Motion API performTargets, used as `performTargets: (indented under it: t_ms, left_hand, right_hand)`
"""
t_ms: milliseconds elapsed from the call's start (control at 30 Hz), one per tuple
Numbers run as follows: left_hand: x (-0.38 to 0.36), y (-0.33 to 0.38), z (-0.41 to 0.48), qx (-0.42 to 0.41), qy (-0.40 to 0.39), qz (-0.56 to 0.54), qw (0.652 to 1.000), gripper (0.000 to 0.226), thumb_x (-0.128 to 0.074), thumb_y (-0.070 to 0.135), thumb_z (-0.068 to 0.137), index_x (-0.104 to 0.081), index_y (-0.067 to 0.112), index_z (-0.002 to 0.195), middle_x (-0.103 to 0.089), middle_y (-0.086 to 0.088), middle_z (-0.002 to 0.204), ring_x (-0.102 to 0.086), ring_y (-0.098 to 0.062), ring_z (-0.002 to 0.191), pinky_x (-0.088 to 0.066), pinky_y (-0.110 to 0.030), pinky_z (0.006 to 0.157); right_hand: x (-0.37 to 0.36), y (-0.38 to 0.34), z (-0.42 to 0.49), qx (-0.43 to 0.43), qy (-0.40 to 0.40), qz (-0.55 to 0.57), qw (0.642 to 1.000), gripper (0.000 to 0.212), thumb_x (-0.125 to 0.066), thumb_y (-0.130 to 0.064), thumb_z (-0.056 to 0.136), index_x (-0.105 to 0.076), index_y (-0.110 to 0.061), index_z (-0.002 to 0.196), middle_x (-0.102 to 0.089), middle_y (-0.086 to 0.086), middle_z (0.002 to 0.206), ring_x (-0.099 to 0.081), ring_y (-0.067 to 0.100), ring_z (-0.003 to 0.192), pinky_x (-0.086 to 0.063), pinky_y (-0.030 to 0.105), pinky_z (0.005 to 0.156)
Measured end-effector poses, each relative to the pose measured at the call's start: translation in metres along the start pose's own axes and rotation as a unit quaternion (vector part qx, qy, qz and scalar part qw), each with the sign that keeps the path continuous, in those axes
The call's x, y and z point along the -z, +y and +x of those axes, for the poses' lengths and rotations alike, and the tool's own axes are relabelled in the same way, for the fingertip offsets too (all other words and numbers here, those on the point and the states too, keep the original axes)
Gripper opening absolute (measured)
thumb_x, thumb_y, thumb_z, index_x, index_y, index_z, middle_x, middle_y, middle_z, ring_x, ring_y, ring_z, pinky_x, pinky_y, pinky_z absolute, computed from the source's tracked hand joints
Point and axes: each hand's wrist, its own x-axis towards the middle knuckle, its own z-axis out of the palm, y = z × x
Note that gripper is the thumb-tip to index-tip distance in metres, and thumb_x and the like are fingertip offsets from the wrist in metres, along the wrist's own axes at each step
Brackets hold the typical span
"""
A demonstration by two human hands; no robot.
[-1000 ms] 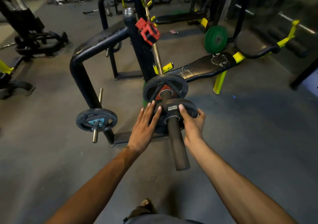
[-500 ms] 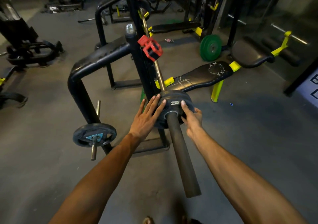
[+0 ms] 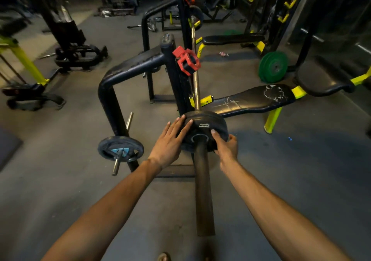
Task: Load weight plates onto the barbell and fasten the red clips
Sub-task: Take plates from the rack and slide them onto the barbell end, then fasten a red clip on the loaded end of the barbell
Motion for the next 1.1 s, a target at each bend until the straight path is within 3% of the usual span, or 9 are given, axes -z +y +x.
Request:
performTargets:
  t_ms: [67, 133, 300, 367, 533, 700, 833, 967, 1100]
  left_hand:
    - [0.006, 0.003, -0.002, 0.018, 0.018, -0.023, 0.999, 0.094, -0.065, 0.015, 0.090, -0.005, 0.024, 0.161, -0.008, -0.008, 0.169, -0.007, -0.027, 0.156, -0.012, -0.048, 0.126]
    - [0.015, 0.002, 0.001, 0.039, 0.043, -0.048, 0.997, 0.082, -0.063, 0.020, 0.092, -0.017, 0.021, 0.160, -0.020, -0.007, 0.165, -0.017, -0.026, 0.154, -0.016, -0.047, 0.126]
    - [0.055, -0.009, 0.032, 0.086, 0.101, -0.112, 0.985, 0.062, -0.064, 0.026, 0.092, -0.039, 0.020, 0.149, -0.045, -0.003, 0.150, -0.041, -0.021, 0.139, -0.036, -0.041, 0.117]
    - [0.074, -0.017, 0.055, 0.109, 0.103, -0.143, 0.978, 0.058, -0.065, 0.028, 0.092, -0.044, 0.020, 0.145, -0.051, -0.003, 0.144, -0.047, -0.019, 0.134, -0.040, -0.040, 0.113]
    - [0.111, -0.044, 0.122, 0.176, 0.064, -0.244, 0.952, 0.057, -0.069, 0.032, 0.091, -0.048, 0.020, 0.142, -0.055, -0.003, 0.140, -0.056, -0.017, 0.122, -0.048, -0.037, 0.103]
    - [0.125, -0.055, 0.168, 0.219, 0.048, -0.426, 0.877, 0.040, -0.069, 0.028, 0.092, -0.053, 0.020, 0.128, -0.061, 0.010, 0.108, -0.062, -0.009, 0.103, -0.049, -0.024, 0.084]
    - [0.114, -0.057, 0.193, 0.245, 0.048, -0.534, 0.808, 0.006, -0.065, 0.023, 0.095, -0.061, 0.023, 0.100, -0.072, -0.005, 0.101, -0.070, -0.021, 0.097, -0.056, -0.035, 0.086]
    - [0.100, -0.063, 0.211, 0.281, 0.082, -0.589, 0.754, 0.031, -0.066, 0.024, 0.095, -0.062, 0.002, 0.116, -0.071, -0.018, 0.110, -0.071, -0.027, 0.098, -0.058, -0.036, 0.079]
    - [0.086, -0.067, 0.221, 0.273, 0.086, -0.592, 0.753, 0.045, -0.070, 0.035, 0.091, -0.056, 0.006, 0.123, -0.071, -0.013, 0.109, -0.072, -0.025, 0.098, -0.061, -0.033, 0.078]
  right_hand:
    - [0.006, -0.006, -0.010, 0.063, 0.044, -0.061, 0.995, 0.050, -0.080, -0.029, 0.082, -0.056, -0.016, 0.123, -0.067, 0.005, 0.112, -0.065, 0.016, 0.092, -0.049, 0.023, 0.068]
    - [0.009, -0.015, -0.014, 0.132, 0.043, -0.103, 0.985, 0.040, -0.074, -0.020, 0.085, -0.057, -0.017, 0.121, -0.064, 0.005, 0.114, -0.064, 0.016, 0.093, -0.042, 0.017, 0.063]
    - [-0.016, -0.078, -0.018, 0.232, -0.075, -0.140, 0.960, 0.031, -0.070, -0.021, 0.089, -0.060, -0.019, 0.118, -0.063, -0.003, 0.109, -0.058, 0.000, 0.090, -0.046, 0.018, 0.070]
    - [-0.035, -0.114, -0.012, 0.268, -0.102, -0.163, 0.944, 0.029, -0.070, -0.022, 0.088, -0.062, -0.015, 0.116, -0.065, -0.002, 0.107, -0.059, 0.003, 0.088, -0.041, 0.016, 0.067]
    - [-0.081, -0.190, 0.022, 0.333, -0.123, -0.220, 0.908, 0.025, -0.069, -0.027, 0.087, -0.064, -0.016, 0.109, -0.066, -0.003, 0.100, -0.062, 0.012, 0.089, -0.050, 0.027, 0.074]
    - [-0.121, -0.239, 0.069, 0.307, -0.084, -0.246, 0.915, 0.030, -0.068, -0.041, 0.079, -0.066, -0.018, 0.097, -0.070, 0.001, 0.098, -0.065, 0.021, 0.093, -0.053, 0.038, 0.082]
    - [-0.143, -0.253, 0.098, 0.264, -0.089, -0.260, 0.925, 0.037, -0.062, -0.048, 0.091, -0.068, -0.013, 0.101, -0.069, 0.009, 0.100, -0.062, 0.028, 0.097, -0.051, 0.043, 0.089]
    - [-0.158, -0.243, 0.107, 0.188, -0.151, -0.254, 0.937, 0.040, -0.050, -0.043, 0.102, -0.062, -0.010, 0.121, -0.067, 0.016, 0.118, -0.062, 0.029, 0.104, -0.052, 0.052, 0.096]
    - [-0.165, -0.231, 0.117, 0.160, -0.154, -0.222, 0.949, 0.026, -0.057, -0.031, 0.100, -0.062, -0.013, 0.118, -0.067, 0.011, 0.104, -0.067, 0.028, 0.091, -0.061, 0.043, 0.067]
